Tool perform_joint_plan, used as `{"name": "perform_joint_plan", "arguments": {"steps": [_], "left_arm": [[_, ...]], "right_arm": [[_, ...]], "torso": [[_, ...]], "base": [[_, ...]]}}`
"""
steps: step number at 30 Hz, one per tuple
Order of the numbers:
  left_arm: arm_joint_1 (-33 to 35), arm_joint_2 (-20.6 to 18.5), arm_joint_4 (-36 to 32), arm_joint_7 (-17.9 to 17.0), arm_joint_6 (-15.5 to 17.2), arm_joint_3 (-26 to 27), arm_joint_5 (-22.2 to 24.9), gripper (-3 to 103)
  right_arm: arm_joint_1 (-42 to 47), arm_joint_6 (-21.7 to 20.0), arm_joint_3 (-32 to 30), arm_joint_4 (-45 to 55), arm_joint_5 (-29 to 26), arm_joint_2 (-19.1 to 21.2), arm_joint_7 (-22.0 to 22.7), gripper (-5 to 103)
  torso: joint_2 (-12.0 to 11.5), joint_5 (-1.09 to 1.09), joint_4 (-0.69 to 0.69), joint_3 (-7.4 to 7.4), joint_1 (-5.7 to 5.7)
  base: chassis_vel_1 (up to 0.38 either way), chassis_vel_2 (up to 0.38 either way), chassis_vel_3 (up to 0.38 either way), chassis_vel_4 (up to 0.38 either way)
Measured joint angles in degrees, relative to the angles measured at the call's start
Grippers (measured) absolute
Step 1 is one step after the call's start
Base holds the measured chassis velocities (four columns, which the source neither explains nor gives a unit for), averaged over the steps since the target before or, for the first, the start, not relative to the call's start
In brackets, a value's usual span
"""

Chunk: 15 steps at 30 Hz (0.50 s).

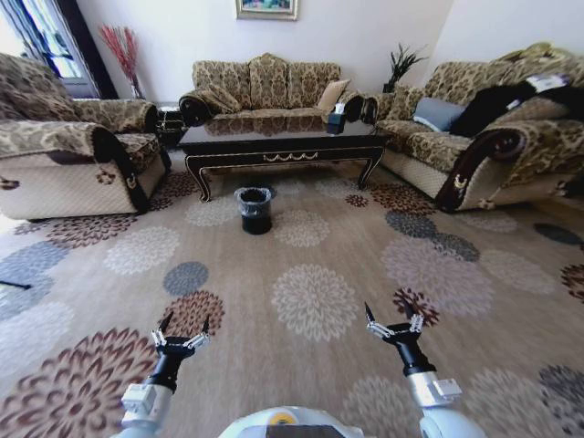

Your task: Move to the front of the table and pick up the trash from the floor, then place it into the trash bin.

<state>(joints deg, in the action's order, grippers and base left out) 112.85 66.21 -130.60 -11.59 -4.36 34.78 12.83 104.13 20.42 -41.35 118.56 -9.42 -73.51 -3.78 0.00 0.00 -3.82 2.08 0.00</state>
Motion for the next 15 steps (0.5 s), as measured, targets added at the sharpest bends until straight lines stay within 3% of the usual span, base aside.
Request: {"name": "perform_joint_plan", "arguments": {"steps": [2, 4, 7, 8, 10, 11, 15], "left_arm": [[0.0, 0.0, 0.0, 0.0, 0.0, 0.0, 0.0, 100], [0.0, 0.0, 0.0, 0.0, 0.0, 0.0, 0.0, 100], [0.0, 0.0, -0.02, 0.0, -0.01, 0.01, 0.0, 100], [0.01, 0.0, 0.01, 0.0, 0.01, -0.01, 0.0, 100], [0.02, 0.0, 0.01, 0.0, 0.01, -0.02, 0.0, 100], [0.02, 0.01, 0.01, 0.0, 0.01, -0.01, 0.0, 100], [0.01, 0.0, 0.0, 0.0, 0.01, -0.01, 0.0, 100]], "right_arm": [[0.0, 0.0, 0.01, 0.0, 0.0, 0.0, 0.0, 100], [0.0, 0.0, 0.0, 0.0, 0.0, 0.0, 0.0, 100], [0.01, 0.0, 0.0, 0.0, 0.0, 0.0, 0.0, 100], [0.03, -0.01, 0.0, 0.0, 0.0, 0.0, 0.0, 100], [0.06, 0.0, 0.0, 0.0, 0.0, 0.0, 0.0, 100], [0.04, 0.0, 0.01, 0.0, 0.0, -0.01, 0.0, 100], [0.04, 0.0, 0.0, 0.0, 0.0, -0.01, 0.0, 100]], "torso": [[0.0, 0.07, 0.0, 0.0, 0.0], [0.0, -0.04, 0.0, 0.01, 0.0], [0.0, 0.09, -0.02, -0.02, -0.01], [0.0, -0.06, 0.01, -0.01, -0.01], [0.0, -0.09, 0.01, -0.01, -0.01], [0.02, 0.02, -0.01, -0.02, -0.02], [0.51, -0.03, -0.02, 0.44, 0.0]], "base": [[0.387, -0.324, -0.388, 0.358], [0.349, -0.365, -0.384, 0.367], [0.341, -0.359, -0.328, 0.365], [0.333, -0.301, -0.291, 0.313], [0.261, -0.301, -0.291, 0.258], [0.261, -0.152, -0.221, 0.258], [0.056, -0.086, -0.111, 0.049]]}}
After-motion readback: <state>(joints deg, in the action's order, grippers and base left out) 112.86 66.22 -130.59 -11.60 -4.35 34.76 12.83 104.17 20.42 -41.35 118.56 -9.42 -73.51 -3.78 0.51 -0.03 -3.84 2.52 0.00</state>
